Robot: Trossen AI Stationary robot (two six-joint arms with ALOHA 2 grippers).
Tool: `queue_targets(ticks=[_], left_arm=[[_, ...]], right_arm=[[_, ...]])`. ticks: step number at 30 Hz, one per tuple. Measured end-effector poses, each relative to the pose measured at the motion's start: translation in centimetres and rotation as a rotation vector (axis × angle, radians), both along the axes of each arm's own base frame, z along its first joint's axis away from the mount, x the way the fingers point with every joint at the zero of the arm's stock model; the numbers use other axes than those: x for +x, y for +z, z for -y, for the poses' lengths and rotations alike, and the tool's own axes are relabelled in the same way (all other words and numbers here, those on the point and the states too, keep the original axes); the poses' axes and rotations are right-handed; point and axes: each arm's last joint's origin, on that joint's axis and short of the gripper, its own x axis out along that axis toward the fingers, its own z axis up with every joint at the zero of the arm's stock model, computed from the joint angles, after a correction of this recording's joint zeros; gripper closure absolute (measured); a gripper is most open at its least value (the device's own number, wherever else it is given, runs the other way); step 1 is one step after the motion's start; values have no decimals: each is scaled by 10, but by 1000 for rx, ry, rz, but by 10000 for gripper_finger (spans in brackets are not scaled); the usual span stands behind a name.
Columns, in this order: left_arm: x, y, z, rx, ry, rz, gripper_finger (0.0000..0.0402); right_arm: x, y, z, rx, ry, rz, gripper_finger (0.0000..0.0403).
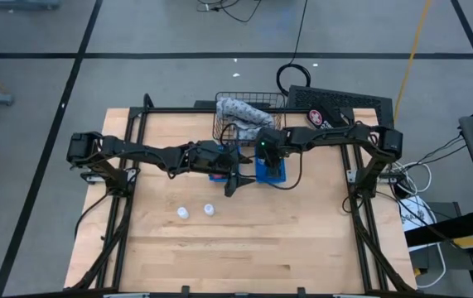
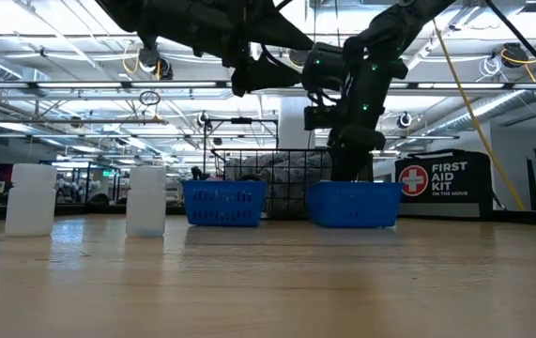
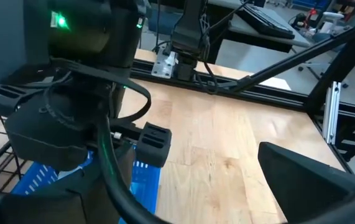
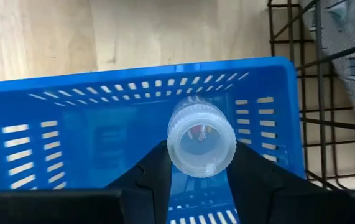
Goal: Pick & Place Medicine items
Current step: Put the bottom white pill bottle into the right blue bin, then put the left white pill bottle into the right blue bin
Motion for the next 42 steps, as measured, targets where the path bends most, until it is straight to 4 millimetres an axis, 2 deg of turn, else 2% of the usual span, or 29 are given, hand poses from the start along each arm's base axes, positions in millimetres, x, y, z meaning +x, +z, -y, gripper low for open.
queue_targets(ticks=[8, 13, 16, 23, 27, 34, 38, 42], left_arm=[[0, 0, 0, -5, 1, 0, 50], [0, 0, 0, -6, -1, 0, 50], [0, 0, 0, -6, -1, 0, 50], [0, 0, 0, -7, -2, -1, 50], [-1, -2, 0, -5, -2, -20, 50], [-3, -6, -1, -7, 20, -74, 50], [-21, 5, -2, -19, 28, -160, 50], [-45, 14, 11, -41, 51, -292, 50]], right_arm=[[1, -1, 2, -60, -12, -13, 282], [0, -1, 1, -68, 6, -23, 198], [1, -1, -2, -68, 9, -15, 164], [4, 6, -11, -86, 32, 20, 156], [1, 18, -16, -129, 30, 44, 164], [-19, 53, -21, -203, -29, 84, 167], [-34, 75, -25, -170, -112, 144, 169], [-53, 94, -34, -120, -159, 214, 170]])
